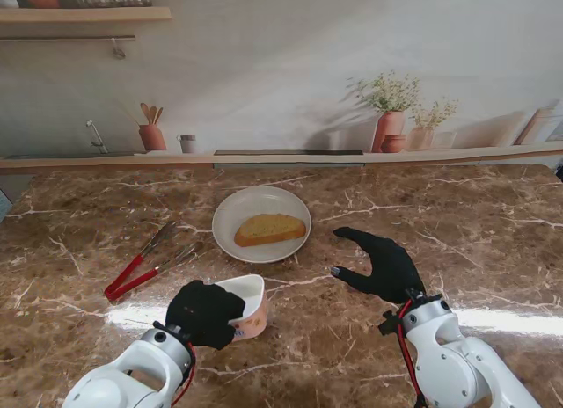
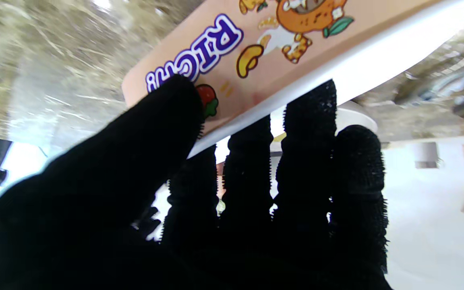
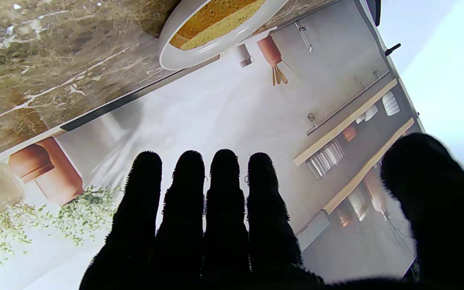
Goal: Pack bread into a bento box with kitchen tongs
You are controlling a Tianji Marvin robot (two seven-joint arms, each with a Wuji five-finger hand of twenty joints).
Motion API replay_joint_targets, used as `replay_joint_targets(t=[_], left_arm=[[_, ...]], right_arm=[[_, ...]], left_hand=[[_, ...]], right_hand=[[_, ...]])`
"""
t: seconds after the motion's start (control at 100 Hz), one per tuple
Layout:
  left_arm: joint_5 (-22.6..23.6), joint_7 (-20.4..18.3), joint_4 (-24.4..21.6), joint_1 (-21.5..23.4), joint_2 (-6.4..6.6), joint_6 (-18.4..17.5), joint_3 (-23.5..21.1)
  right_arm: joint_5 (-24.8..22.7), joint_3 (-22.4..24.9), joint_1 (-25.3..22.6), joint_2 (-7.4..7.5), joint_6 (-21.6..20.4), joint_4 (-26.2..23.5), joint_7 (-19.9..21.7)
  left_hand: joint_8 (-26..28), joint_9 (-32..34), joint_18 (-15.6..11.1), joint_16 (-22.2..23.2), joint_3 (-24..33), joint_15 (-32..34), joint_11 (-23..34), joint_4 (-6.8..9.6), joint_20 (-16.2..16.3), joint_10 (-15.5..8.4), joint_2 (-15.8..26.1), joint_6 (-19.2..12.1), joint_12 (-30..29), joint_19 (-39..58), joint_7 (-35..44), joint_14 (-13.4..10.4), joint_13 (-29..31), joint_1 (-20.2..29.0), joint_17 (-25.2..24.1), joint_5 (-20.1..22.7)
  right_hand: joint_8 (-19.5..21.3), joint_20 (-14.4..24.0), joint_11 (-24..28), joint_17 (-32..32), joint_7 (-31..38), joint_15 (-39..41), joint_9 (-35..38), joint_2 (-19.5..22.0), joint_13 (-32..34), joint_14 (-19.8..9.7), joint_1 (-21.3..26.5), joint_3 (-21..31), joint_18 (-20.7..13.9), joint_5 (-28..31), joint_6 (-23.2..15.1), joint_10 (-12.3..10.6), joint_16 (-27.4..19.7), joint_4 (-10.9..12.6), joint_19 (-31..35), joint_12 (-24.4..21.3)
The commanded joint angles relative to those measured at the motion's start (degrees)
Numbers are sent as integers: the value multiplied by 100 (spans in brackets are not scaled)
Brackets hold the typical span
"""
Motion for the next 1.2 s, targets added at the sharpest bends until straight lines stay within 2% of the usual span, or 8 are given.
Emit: replay_joint_targets(t=[0.0, 0.29, 0.62, 0.8, 0.93, 0.99, 1.05, 1.19], left_arm=[[-92, -44, 227, -100, 15, -70, 170], [128, -165, 1036, -1083, 82, 64, 1092], [-483, 44, 1617, -1788, 69, 418, 1796], [-482, 54, 1615, -1782, 67, 470, 1820], [-331, 169, 1558, -1678, 61, 406, 1711], [-320, 253, 1531, -1621, 52, 378, 1650], [-306, 358, 1482, -1539, 42, 352, 1569], [-324, 934, 1243, -1168, -28, 336, 1195]], right_arm=[[-13, -6, -82, -24, 20, -47, 39], [34, 1, -129, -24, 50, -80, 78], [118, -27, -100, -31, 99, -16, 96], [144, -24, -97, -35, 115, 8, 92], [155, -15, -97, -36, 119, 15, 93], [153, -16, -97, -37, 120, 21, 85], [147, -14, -99, -37, 115, 27, 81], [143, 8, -117, -38, 117, 21, 77]], left_hand=[[-30, 451, -9, -4, 234, 227, 120, 281, -6, 222, -13, -124, -78, 404, 172, 153, 266, 136, 105, 364], [-211, 463, -71, -60, 261, 249, 220, 283, -104, 174, -22, -188, -245, 473, 212, 52, 376, 37, 256, 385], [-1085, 458, -160, -182, -274, 313, 494, 180, -316, 214, 139, 167, -849, 681, 175, -30, 583, 6, 526, 433], [-1273, 274, -314, -162, -992, 266, 782, 132, -364, 168, 26, 301, -1243, 662, 122, -107, 495, -239, 450, 379], [-982, -134, -428, -125, -1407, 69, 993, 124, -345, 151, -99, 385, -1618, 526, -382, -155, 255, -685, 277, 254], [-680, -288, -450, -125, -1312, -35, 985, 175, -325, 172, -39, 515, -1668, 440, -788, -145, 147, -1069, 203, 273], [-389, -415, -469, -150, -1278, -119, 991, 497, -321, 160, 64, 592, -1704, 354, -1037, -166, 52, -1406, 130, 244], [-240, -637, -491, -179, -1489, -245, 959, 499, -334, 119, 61, 548, -1726, 221, -1179, -168, -148, -1576, -40, 92]], right_hand=[[-96, 57, -7, 19, 3, 24, 37, 102, 139, -16, 92, 33, -27, 48, -101, -80, 89, 128, 120, 76], [-101, 52, -7, 15, 7, 21, 42, 103, 138, -14, 95, 31, -26, 55, -100, -76, 87, 127, 120, 75], [-110, 49, -13, 8, -9, 18, 20, 111, 120, -16, 92, 30, -31, 15, -76, -72, 87, 127, 118, 74], [-110, 47, -15, 0, -7, 21, 11, 105, 122, -14, 97, 32, -29, 16, -70, -77, 89, 127, 114, 74], [-111, 48, -13, 1, -9, 19, 12, 104, 116, -6, 101, 36, -28, 8, -70, -69, 89, 127, 113, 74], [-112, 48, -12, 4, -10, 20, 14, 103, 117, -9, 98, 35, -30, 6, -69, -63, 89, 126, 114, 74], [-112, 47, -13, -1, -9, 16, 11, 104, 109, -6, 101, 37, -31, 8, -72, -65, 87, 127, 110, 73], [-114, 48, -14, 3, -10, 16, 11, 95, 112, -14, 103, 30, -27, 9, -65, -71, 86, 125, 110, 71]])
